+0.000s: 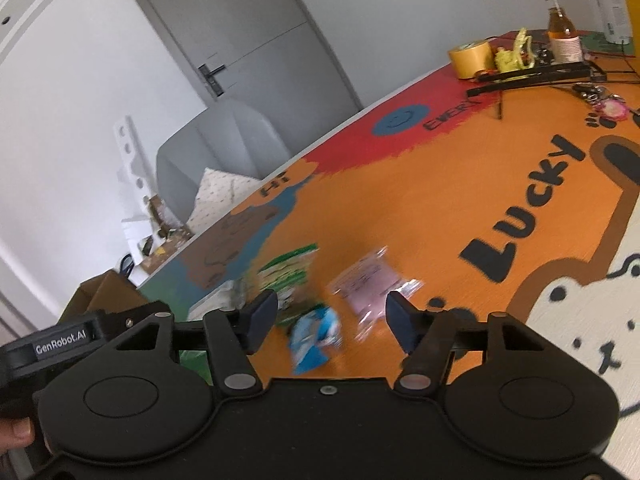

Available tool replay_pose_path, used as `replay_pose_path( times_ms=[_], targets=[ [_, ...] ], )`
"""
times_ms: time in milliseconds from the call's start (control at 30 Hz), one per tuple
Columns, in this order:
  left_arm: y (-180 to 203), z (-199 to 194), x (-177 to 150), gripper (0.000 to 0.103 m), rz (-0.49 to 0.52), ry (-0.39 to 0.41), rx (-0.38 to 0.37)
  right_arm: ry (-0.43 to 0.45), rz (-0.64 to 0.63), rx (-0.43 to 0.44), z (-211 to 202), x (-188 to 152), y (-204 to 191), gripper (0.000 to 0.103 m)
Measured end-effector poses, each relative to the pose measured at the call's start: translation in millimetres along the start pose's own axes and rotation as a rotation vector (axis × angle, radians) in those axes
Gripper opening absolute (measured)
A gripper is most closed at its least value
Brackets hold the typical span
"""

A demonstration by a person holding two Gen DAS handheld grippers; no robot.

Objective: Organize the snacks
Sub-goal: 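Grasp the pink bag with the right gripper while the left grasps the white square pack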

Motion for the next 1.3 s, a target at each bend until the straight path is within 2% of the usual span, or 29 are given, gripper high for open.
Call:
replay_pose_path(
  times_ms=[133, 200, 267, 500, 733, 833, 967, 1000, 1167, 1300],
  targets=[
    [1, 14, -1, 0.093, 0.0, -0.003, 0.019, 0.006, 0.001, -0.029, 10, 6, 9, 0.063],
    [2, 22, -2, 0.093, 0.011, -0.008, 0.034, 0.006, -0.013, -0.05, 15, 6, 11, 0.074],
    [3, 31, -4, 0.093, 0.016, -0.019, 0.034, 0.012, -0.039, -0.066, 20, 6, 11, 0.078],
    [1, 53, -10, 0.093, 0.031, -0.032, 0.081, 0.0, -0.078, -0.08, 39, 7, 10, 0.078],
    [-3, 62, -12, 0.091, 0.019, -0.023, 0.087, -0.008, -0.125, -0.072, 44, 5, -2, 0.08],
    [-4, 64, -14, 0.084, -0.013, -0.033, 0.057, -0.009, -0.171, -0.101, 45, 3, -5, 0.074],
    [2, 61, -16, 0.067, 0.021, -0.02, 0.033, -0.004, -0.224, -0.143, 42, 1, -4, 0.055],
    [3, 61, -17, 0.066, 0.024, -0.021, 0.029, -0.003, -0.232, -0.148, 41, 0, -3, 0.049],
    [2, 51, -19, 0.054, 0.012, -0.039, 0.015, -0.023, -0.221, -0.134, 32, -4, -1, 0.032],
    [1, 39, -24, 0.052, 0.006, -0.049, 0.001, -0.026, -0.199, -0.135, 22, -10, 0, 0.03]
  ],
)
Point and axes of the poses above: each gripper's, at about its wrist camera, not at the fingertips, and z roughly the way its jaws point, y to its right, x to its top, the point moved 7 cm from there along z, roughly the way its jaws point, and after that the axes turned 4 degrees about -x, right-handed, at the moved point
